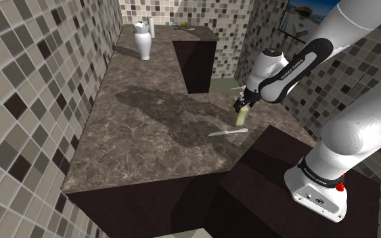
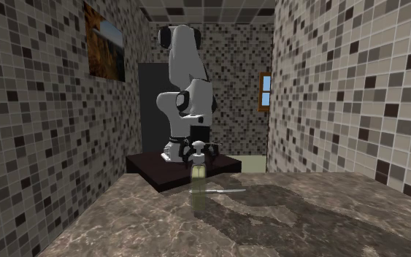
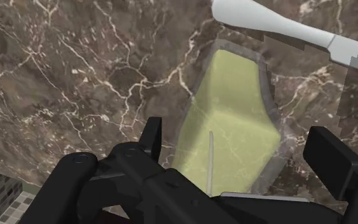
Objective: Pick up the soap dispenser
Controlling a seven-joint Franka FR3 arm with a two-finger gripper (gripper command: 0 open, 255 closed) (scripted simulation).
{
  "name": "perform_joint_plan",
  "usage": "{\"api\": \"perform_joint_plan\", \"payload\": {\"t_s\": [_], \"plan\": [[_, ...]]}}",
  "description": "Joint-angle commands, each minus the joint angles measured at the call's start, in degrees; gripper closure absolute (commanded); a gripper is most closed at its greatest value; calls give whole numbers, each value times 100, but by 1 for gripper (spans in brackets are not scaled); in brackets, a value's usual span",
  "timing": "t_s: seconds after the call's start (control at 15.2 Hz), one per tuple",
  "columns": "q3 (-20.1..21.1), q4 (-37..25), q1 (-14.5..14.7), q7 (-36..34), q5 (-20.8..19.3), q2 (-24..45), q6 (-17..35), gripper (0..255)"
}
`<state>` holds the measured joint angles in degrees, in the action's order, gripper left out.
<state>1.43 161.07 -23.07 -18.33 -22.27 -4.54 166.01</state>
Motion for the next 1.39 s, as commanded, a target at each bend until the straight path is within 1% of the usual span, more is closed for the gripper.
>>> {"api": "perform_joint_plan", "payload": {"t_s": [0.0, 0.07, 0.13, 0.73, 0.99, 1.32], "plan": [[17, -33, -65, -168, -210, 170, 138, 0], [14, -33, -63, -168, -211, 170, 138, 0], [16, -44, -64, -178, -220, 185, 142, 255], [15, -33, -63, -168, -210, 170, 138, 255], [-21, 0, 95, 259, 317, -259, -246, 255], [-105, -22, 273, 579, 699, -756, -757, 255]]}}
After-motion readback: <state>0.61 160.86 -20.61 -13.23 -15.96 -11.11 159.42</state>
